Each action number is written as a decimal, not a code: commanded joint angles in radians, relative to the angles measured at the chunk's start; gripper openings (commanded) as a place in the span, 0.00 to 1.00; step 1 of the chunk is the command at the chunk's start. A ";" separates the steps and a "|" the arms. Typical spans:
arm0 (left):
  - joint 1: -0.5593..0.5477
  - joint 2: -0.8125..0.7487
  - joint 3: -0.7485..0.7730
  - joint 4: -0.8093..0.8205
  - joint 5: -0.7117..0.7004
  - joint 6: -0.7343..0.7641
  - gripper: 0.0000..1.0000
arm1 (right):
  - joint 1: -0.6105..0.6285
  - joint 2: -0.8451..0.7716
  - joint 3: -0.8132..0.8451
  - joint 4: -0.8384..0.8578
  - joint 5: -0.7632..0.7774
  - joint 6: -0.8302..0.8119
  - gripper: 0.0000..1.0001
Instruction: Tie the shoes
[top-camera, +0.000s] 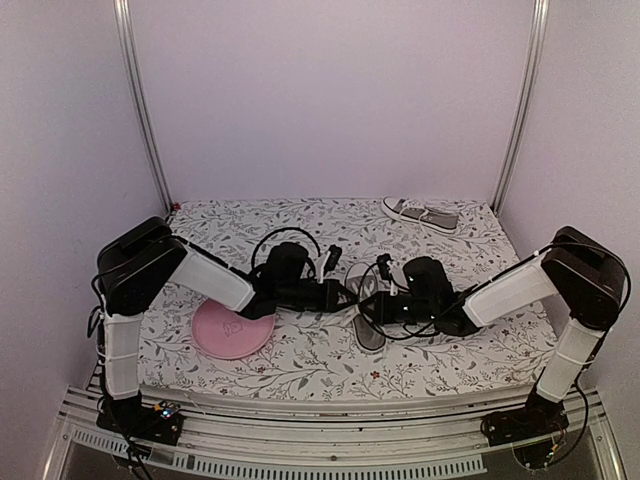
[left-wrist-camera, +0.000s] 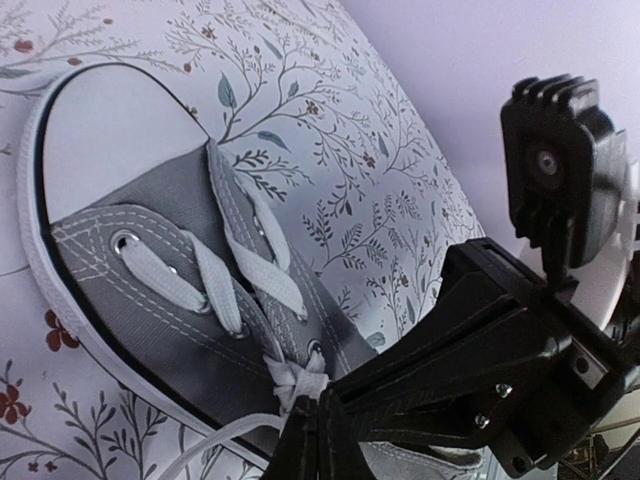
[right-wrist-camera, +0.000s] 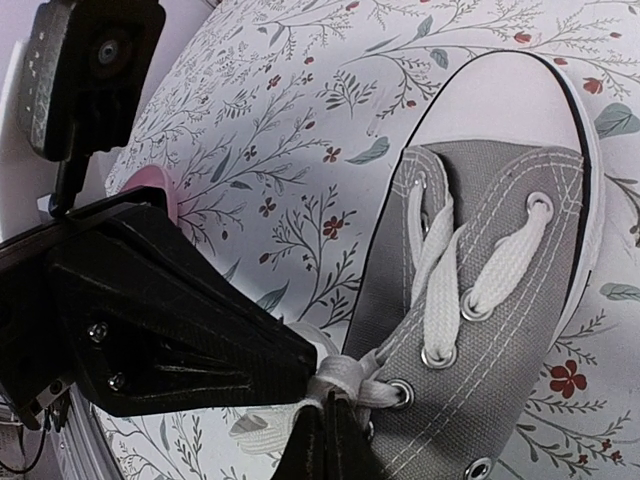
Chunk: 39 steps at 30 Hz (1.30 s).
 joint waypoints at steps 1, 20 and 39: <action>0.002 -0.040 -0.003 0.038 -0.010 -0.005 0.00 | -0.009 0.039 0.019 0.027 -0.006 -0.001 0.02; 0.003 -0.001 -0.005 0.010 -0.016 -0.002 0.23 | -0.007 -0.020 -0.051 0.021 0.043 0.017 0.02; -0.015 0.071 0.066 -0.026 0.026 -0.010 0.11 | -0.009 -0.038 -0.059 0.023 0.051 0.017 0.02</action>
